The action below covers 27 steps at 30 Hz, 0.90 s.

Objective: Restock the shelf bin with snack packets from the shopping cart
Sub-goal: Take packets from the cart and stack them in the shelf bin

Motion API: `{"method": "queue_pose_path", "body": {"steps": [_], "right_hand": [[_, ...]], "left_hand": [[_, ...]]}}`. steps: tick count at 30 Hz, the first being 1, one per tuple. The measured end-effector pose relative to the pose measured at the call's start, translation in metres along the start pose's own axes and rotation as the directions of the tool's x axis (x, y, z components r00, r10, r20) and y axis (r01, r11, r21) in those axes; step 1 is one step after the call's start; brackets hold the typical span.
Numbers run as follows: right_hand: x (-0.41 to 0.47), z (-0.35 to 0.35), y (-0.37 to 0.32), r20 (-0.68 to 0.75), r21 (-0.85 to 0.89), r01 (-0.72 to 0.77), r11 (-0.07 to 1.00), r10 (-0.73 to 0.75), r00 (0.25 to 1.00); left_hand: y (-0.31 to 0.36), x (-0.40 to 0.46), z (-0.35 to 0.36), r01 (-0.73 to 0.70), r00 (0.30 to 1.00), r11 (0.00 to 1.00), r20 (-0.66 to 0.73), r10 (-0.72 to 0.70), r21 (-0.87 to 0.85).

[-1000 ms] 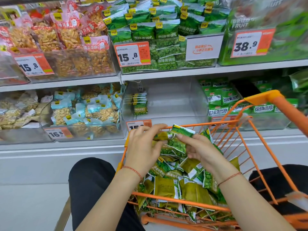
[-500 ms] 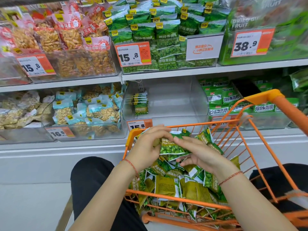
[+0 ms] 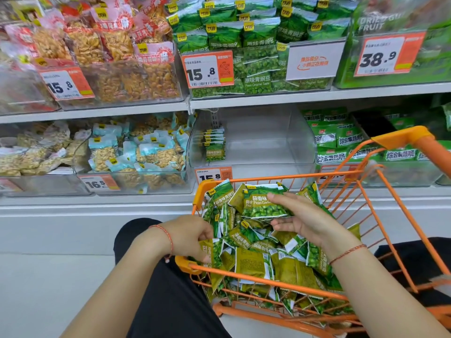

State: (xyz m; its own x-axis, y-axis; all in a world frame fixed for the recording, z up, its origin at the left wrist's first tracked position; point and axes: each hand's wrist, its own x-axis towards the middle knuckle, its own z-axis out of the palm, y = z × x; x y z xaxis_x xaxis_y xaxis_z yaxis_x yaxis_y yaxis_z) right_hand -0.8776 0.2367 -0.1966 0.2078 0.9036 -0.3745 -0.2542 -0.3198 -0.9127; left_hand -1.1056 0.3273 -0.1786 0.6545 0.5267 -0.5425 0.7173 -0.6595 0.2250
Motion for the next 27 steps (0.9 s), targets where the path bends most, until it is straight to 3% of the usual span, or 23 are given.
{"method": "queue_pose_path", "body": {"steps": [2,4,6,8,9,13,18,22,27], "right_hand": [[0.0,-0.001,0.0,-0.029,0.011,-0.001,1.0,0.002,1.0],[-0.001,-0.001,0.0,-0.06,-0.001,-0.003,1.0,0.003,0.998],[-0.001,-0.002,0.0,-0.082,-0.026,-0.004,1.0,0.002,0.997],[0.0,-0.001,0.001,-0.085,-0.059,-0.005,0.998,0.0,0.996],[-0.001,-0.001,0.001,-0.083,-0.073,-0.005,0.997,-0.001,0.997],[0.0,-0.002,0.002,-0.074,-0.081,-0.001,0.997,-0.006,0.997],[0.001,-0.003,0.003,-0.073,-0.062,0.055,0.997,-0.059,0.996],[0.002,-0.001,0.003,-0.041,-0.028,0.132,0.991,-0.133,0.99],[0.001,0.002,0.005,-0.002,-0.074,0.177,0.982,-0.177,0.984]], "left_hand": [[0.003,0.002,0.0,-0.048,0.995,0.999,-0.084,0.047,-0.021],[0.006,0.003,-0.003,-0.178,0.967,0.955,-0.221,0.125,-0.236],[0.012,0.0,-0.01,-0.306,0.924,0.812,-0.359,0.129,-0.497],[0.016,0.0,-0.011,-0.296,0.932,0.642,-0.36,0.033,-0.708],[0.017,0.001,-0.012,-0.287,0.934,0.61,-0.356,0.008,-0.739],[0.022,0.006,-0.016,-0.347,0.893,0.665,-0.449,0.019,-0.662],[0.033,0.018,-0.012,-0.467,0.819,0.4,-0.557,-0.141,-0.788],[0.048,0.026,-0.012,-0.481,0.82,0.434,-0.566,-0.084,-0.762],[0.054,0.04,-0.014,-0.452,0.762,0.586,-0.633,-0.139,-0.672]]}}
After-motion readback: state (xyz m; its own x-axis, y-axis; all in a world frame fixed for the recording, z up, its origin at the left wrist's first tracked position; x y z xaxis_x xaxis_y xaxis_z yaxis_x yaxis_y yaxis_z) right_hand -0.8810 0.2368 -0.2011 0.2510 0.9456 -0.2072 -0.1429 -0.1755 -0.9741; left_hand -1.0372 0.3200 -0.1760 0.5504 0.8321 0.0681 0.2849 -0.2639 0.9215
